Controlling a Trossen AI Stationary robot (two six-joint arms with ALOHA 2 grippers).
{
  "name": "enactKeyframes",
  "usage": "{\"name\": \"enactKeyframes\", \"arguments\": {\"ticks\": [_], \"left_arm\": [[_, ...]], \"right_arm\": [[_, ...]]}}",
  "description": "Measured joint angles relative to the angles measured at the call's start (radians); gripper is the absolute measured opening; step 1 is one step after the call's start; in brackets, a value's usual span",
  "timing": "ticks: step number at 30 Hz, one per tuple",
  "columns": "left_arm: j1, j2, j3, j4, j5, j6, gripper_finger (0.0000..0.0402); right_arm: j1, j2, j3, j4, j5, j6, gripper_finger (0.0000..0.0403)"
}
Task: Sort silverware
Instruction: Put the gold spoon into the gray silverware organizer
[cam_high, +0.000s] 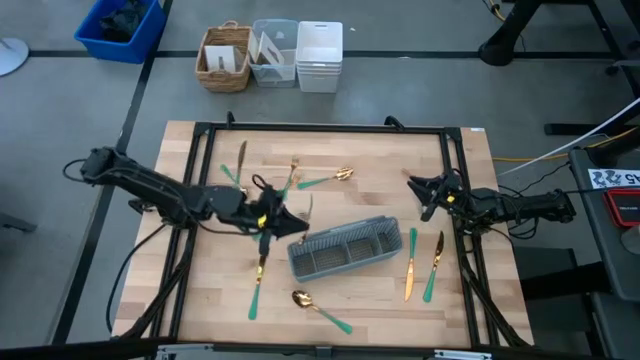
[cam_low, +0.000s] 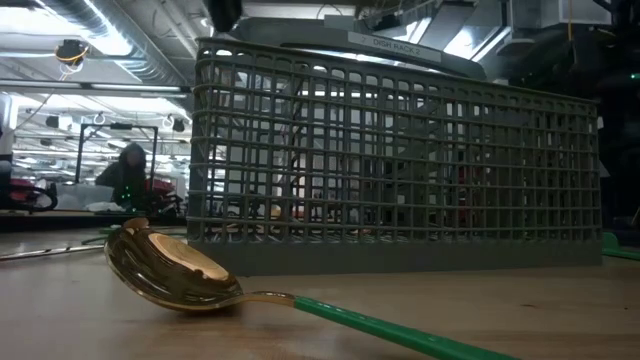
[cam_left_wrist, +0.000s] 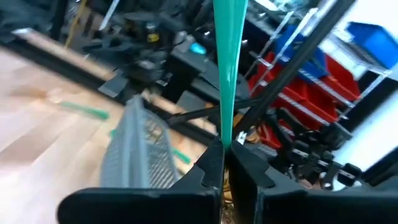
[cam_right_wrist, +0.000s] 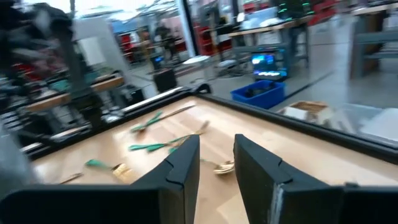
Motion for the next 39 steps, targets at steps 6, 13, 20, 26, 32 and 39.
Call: {"name": "enactKeyframes", "arguments": {"ticks": [6, 13, 20, 26, 32, 39], "left_arm": [[-0.033, 0.134, 0.0, 0.166, 0.0, 0.025, 0.0003], [-0.047, 0.215, 0.054, 0.177, 0.003, 0.027, 0.0006], [-0.047, 0.222, 0.166, 0.005, 0.009, 0.112, 0.0004], [-0.047, 0.222, 0.286, -0.258, 0.01, 0.189, 0.0008], [-0.046, 0.222, 0.369, -0.438, 0.008, 0.3, 0.0004], [-0.059, 0.222, 0.414, -0.48, 0.007, 0.527, 0.0006]], "right_arm": [[0.0, 0.0, 0.0, 0.0, 0.032, 0.001, 0.0101], [0.0, 0.0, 0.0, -0.001, 0.014, 0.001, 0.0101], [0.0, 0.0, 0.0, -0.003, 0.014, 0.001, 0.0101], [0.0, 0.0, 0.0, 0.0, -0.014, 0.017, 0.0101], [0.0, 0.0, 0.0, 0.056, -0.12, 0.021, 0.0101], [0.0, 0.0, 0.0, 0.117, -0.145, 0.017, 0.0101]]}}
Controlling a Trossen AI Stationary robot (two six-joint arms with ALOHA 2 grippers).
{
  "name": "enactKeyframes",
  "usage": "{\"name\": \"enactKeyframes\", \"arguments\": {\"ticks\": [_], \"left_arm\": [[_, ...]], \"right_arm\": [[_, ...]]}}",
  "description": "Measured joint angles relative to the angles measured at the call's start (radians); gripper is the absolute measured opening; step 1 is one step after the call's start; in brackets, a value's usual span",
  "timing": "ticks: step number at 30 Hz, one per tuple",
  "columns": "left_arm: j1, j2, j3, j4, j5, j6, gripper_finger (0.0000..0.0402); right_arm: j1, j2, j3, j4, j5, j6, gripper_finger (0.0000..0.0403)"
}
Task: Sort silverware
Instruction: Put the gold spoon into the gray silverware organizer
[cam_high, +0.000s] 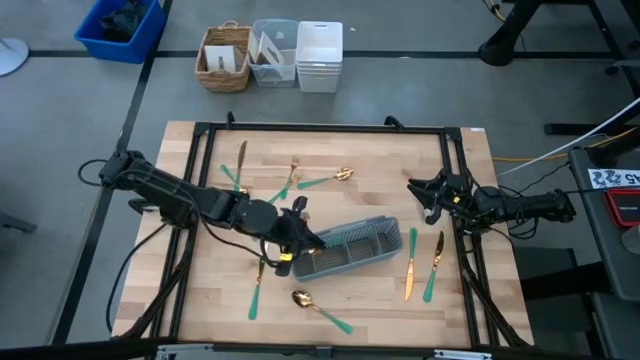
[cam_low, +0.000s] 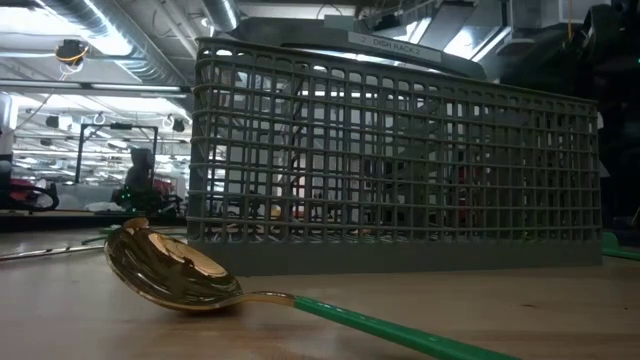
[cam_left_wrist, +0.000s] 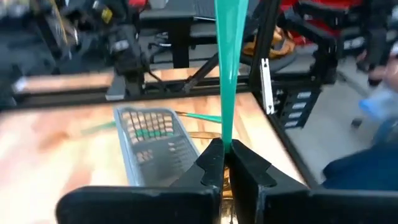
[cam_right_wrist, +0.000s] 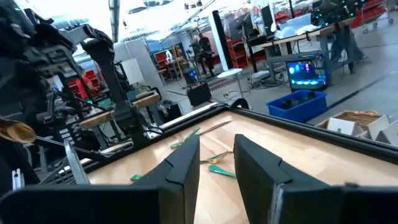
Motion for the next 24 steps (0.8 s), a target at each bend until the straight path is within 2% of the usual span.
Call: {"name": "enactKeyframes", "arguments": {"ticks": [8, 11, 16, 21, 24], "left_arm": [[-0.062, 0.0, 0.021, 0.005, -0.042, 0.547, 0.0013], [-0.086, 0.0, 0.022, 0.003, -0.134, 0.714, 0.0016], [-0.106, 0.0, 0.022, 0.001, -0.299, 0.89, 0.0018], [-0.112, 0.016, 0.022, 0.006, -0.424, 1.084, 0.0018], [-0.111, 0.049, 0.022, 0.008, -0.488, 1.255, 0.0019]], "right_arm": [[0.0, 0.0, 0.0, -0.001, 0.0, 0.0, 0.0101], [0.0, 0.0, 0.0, -0.001, 0.0, 0.0, 0.0101], [0.0, 0.0, 0.0, -0.001, 0.0, -0.001, 0.0101], [0.0, 0.0, 0.0, -0.002, 0.0, -0.001, 0.0101], [0.0, 0.0, 0.0, -0.004, 0.0, -0.002, 0.0101]]}}
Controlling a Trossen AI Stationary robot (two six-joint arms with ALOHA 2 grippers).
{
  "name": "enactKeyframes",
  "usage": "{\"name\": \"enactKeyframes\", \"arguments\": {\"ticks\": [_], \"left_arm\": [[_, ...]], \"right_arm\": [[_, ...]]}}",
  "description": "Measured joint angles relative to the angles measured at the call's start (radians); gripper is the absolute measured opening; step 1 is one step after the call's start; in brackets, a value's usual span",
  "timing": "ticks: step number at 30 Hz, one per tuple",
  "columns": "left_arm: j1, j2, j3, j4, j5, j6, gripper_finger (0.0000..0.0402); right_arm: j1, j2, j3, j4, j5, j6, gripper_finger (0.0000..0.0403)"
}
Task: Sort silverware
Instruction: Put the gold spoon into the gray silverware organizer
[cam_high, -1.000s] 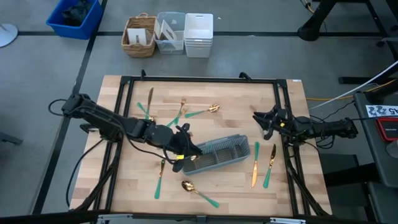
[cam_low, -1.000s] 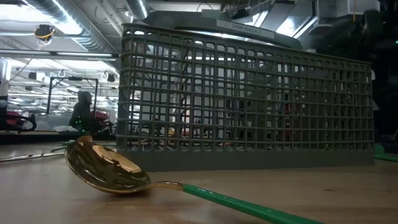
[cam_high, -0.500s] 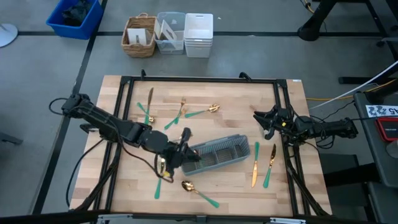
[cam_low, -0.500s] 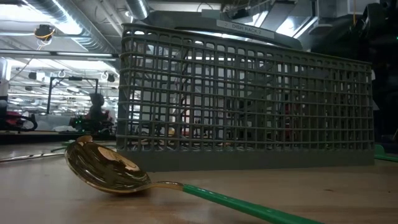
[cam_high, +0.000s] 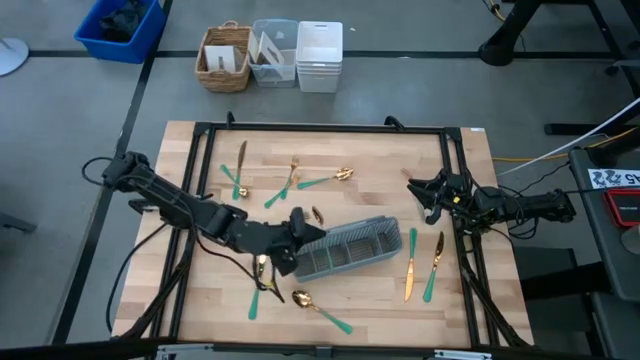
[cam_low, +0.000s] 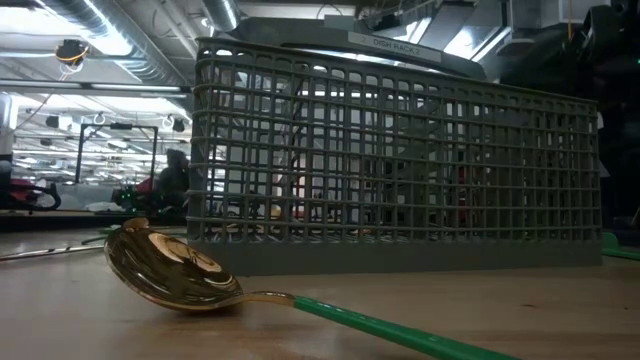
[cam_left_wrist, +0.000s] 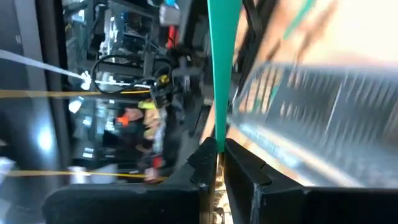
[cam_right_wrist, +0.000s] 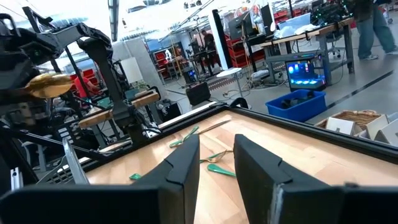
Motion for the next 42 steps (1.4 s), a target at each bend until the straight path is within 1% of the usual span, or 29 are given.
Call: {"name": "enactKeyframes", "arguments": {"ticks": [4, 7, 9, 12, 17, 22, 29, 35, 42], "left_arm": [[0.0, 0.064, 0.0, 0.002, -0.1, 0.263, 0.0019], [-0.001, 0.113, 0.0, 0.003, -0.165, 0.421, 0.0019], [-0.003, 0.134, 0.0, 0.014, -0.198, 0.483, 0.0019], [-0.004, 0.154, 0.0, 0.066, -0.228, 0.527, 0.0019], [-0.011, 0.158, 0.0, 0.087, -0.235, 0.66, 0.0019], [-0.017, 0.158, 0.0, 0.077, -0.235, 0.665, 0.0019], [-0.018, 0.183, -0.001, 0.081, -0.234, 0.716, 0.0019], [-0.015, 0.204, -0.003, 0.072, -0.234, 0.813, 0.0019], [-0.015, 0.202, -0.003, 0.074, -0.227, 0.879, 0.0019]], "right_arm": [[0.0, 0.0, 0.0, -0.002, 0.0, 0.0, 0.0101], [0.0, 0.0, 0.0, -0.005, 0.001, 0.0, 0.0101], [0.0, 0.0, 0.0, -0.005, 0.001, 0.0, 0.0101], [0.0, 0.0, 0.0, -0.005, 0.002, 0.0, 0.0101], [0.0, 0.0, 0.0, -0.008, 0.003, 0.0, 0.0101], [0.0, 0.0, 0.0, -0.012, 0.004, 0.0, 0.0101], [0.0, 0.0, 0.0, -0.012, 0.004, 0.0, 0.0101], [0.0, 0.0, 0.0, -0.012, 0.004, 0.0, 0.0101], [0.0, 0.0, 0.0, -0.012, 0.004, 0.0, 0.0101]]}}
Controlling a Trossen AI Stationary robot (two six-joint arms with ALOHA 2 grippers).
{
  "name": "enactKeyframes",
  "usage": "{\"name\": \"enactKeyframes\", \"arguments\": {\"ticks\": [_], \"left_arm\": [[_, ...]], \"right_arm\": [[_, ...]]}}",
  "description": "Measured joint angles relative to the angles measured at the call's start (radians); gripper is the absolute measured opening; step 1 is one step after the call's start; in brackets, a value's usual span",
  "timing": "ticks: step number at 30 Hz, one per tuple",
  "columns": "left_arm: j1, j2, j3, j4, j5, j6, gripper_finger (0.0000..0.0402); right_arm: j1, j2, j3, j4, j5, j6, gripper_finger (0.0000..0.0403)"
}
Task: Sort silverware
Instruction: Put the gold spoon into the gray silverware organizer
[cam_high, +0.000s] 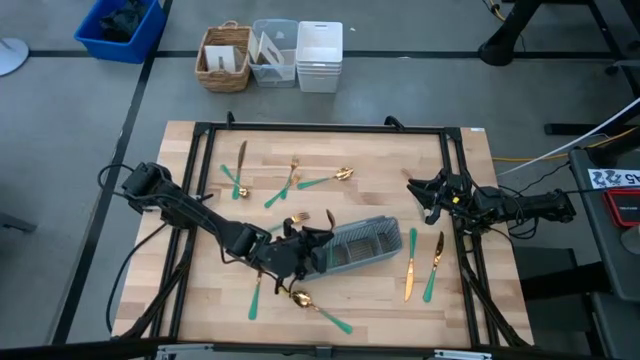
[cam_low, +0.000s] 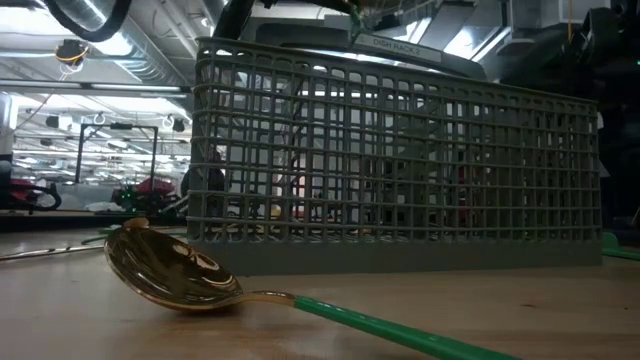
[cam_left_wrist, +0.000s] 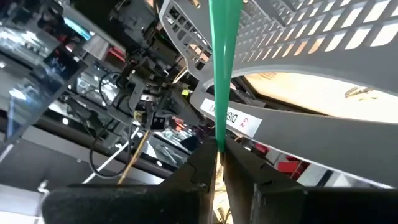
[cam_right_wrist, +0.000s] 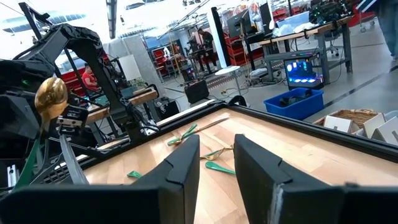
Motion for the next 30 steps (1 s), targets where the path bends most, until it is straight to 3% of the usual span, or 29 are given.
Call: {"name": "enactKeyframes", "arguments": {"ticks": [6, 15, 30], "left_arm": [[0.002, 0.0, -0.007, -0.006, 0.021, 0.073, 0.0019], [0.012, 0.0, -0.01, -0.008, 0.153, 0.22, 0.0019], [0.025, -0.003, -0.093, -0.014, 0.227, 0.236, 0.0019]], "right_arm": [[0.0, 0.0, 0.0, 0.0, 0.0, 0.0, 0.0101], [0.0, 0.0, 0.0, 0.0, 0.0, 0.0, 0.0101], [0.0, 0.0, 0.0, 0.0, 0.0, 0.0, 0.0101]]}}
